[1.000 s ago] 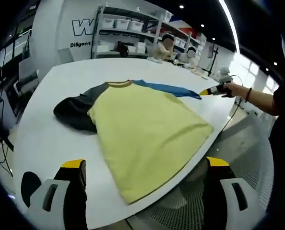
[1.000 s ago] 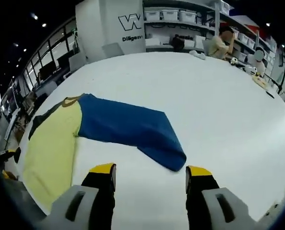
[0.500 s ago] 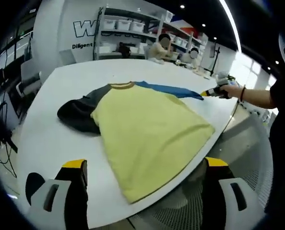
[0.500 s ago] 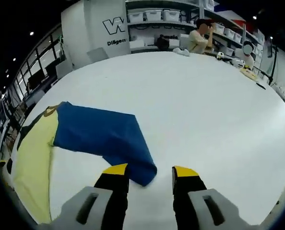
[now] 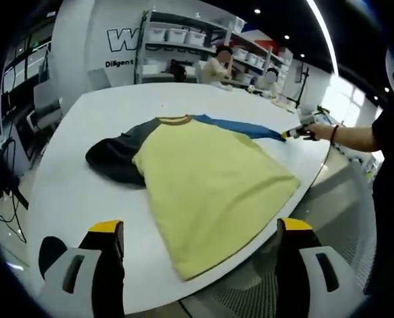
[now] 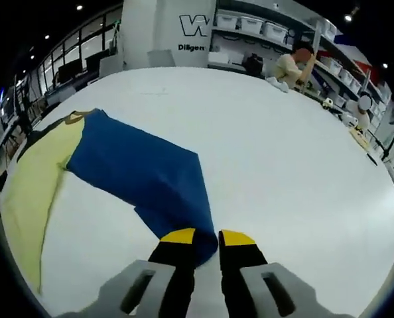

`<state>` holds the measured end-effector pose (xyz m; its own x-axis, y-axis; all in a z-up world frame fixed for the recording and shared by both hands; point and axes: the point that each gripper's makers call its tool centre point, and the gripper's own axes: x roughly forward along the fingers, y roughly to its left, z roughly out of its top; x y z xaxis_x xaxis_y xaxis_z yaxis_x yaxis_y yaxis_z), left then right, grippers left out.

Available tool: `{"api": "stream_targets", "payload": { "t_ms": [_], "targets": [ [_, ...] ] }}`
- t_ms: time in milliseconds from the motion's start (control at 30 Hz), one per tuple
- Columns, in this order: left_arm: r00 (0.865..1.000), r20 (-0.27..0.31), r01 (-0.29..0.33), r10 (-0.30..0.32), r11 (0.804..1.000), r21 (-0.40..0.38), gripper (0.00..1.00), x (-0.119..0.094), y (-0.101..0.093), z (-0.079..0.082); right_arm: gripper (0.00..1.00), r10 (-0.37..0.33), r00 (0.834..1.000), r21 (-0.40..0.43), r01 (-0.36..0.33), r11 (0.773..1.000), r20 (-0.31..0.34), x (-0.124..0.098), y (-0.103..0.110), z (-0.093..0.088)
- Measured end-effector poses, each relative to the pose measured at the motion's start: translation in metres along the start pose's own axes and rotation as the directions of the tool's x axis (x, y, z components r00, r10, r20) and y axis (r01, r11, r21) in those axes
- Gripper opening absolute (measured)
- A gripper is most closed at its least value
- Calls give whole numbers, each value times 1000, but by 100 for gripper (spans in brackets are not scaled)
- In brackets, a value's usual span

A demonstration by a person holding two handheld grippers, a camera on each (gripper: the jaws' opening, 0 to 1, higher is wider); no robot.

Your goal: Fold the garment on the visible template until the final outline fits inside the template.

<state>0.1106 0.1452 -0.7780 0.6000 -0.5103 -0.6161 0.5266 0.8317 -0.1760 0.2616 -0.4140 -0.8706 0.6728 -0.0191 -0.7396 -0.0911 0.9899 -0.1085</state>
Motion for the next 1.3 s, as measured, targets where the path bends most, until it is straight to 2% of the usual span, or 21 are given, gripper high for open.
{"api": "stream_targets", "payload": {
  "t_ms": [133, 333, 500, 533, 633, 1033, 1300],
  "targets": [
    [1000, 14, -3, 3, 1000, 0, 90, -1, 0, 4, 0, 3, 1000, -37, -2, 999, 8, -2, 4, 2],
    [1000, 15, 8, -8, 1000, 10, 90, -2, -2, 5, 0, -11, 1000, 1, 11, 1000, 14, -8, 3, 7],
    [1000, 24, 11, -12, 1000, 15, 90, -4, -2, 6, 0, -7, 998, 85, 1, 996, 67, -16, 6, 24],
    [1000, 25, 13, -13, 1000, 19, 90, -4, -2, 6, 0, 0, 996, 137, -13, 991, 92, -17, 10, 31],
    [999, 13, 32, -32, 999, 26, 90, -5, -4, 3, 0, 7, 989, 219, -40, 975, 148, -20, 10, 45],
    [999, 19, 38, -39, 998, 40, 94, -9, -6, 1, 0, 25, 980, 184, -63, 981, 199, -24, 27, 81],
    [999, 20, 29, -30, 999, 34, 95, -12, -2, -3, 0, 62, 970, 179, -106, 978, 234, -29, 50, 105]
  ]
}}
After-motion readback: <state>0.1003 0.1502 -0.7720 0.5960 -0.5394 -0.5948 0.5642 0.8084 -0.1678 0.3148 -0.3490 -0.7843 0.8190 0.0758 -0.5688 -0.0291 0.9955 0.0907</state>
